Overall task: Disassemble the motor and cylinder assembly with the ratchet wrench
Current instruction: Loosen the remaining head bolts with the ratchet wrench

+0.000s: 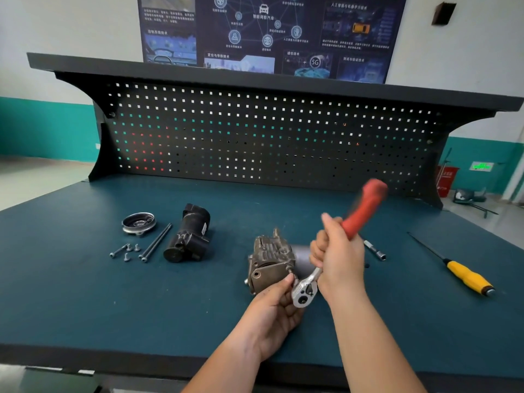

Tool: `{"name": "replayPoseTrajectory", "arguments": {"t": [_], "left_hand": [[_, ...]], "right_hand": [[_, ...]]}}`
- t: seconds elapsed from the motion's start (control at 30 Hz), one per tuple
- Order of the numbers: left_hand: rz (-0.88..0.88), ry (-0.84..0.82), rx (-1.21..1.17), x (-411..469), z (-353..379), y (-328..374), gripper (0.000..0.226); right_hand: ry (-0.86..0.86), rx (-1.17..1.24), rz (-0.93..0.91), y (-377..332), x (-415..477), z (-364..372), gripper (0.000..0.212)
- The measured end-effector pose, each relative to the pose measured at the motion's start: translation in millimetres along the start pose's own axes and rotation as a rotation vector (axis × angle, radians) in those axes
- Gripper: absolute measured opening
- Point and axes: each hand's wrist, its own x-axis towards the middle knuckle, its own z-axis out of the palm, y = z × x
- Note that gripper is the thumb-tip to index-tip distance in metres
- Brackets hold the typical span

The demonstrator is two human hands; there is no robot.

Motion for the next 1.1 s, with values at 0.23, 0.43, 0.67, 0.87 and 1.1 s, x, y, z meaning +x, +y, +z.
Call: {"name": "replayPoseTrajectory", "arguments": {"t": [0.23,0.43,0.67,0.87,1.1], "left_hand": [[0.006,-0.030,0.009,2,-2,-2,0.030],[0.013,-0.061,-0.017,-1,-3,-1,0.018],[0.010,-0.047,-0.018,1,-3,0,0.016],[0.016,-0.007,-0.012,4,-2,-1,0.017],[0.052,0.007,-0.006,3,-2,-4,0.020]], "right_hand": [[-0.554,-0.771,0.004,4,4,44,0.034],[-0.749,-1.022,-0.085,19,-6,53,0.042],[-0.455,-0.428,0.028,11,-4,29,0.034],[0.052,0.153,0.012,5,-1,-8,0.037],[0.332,0.398,0.086,13,-9,-32,0.041]]}}
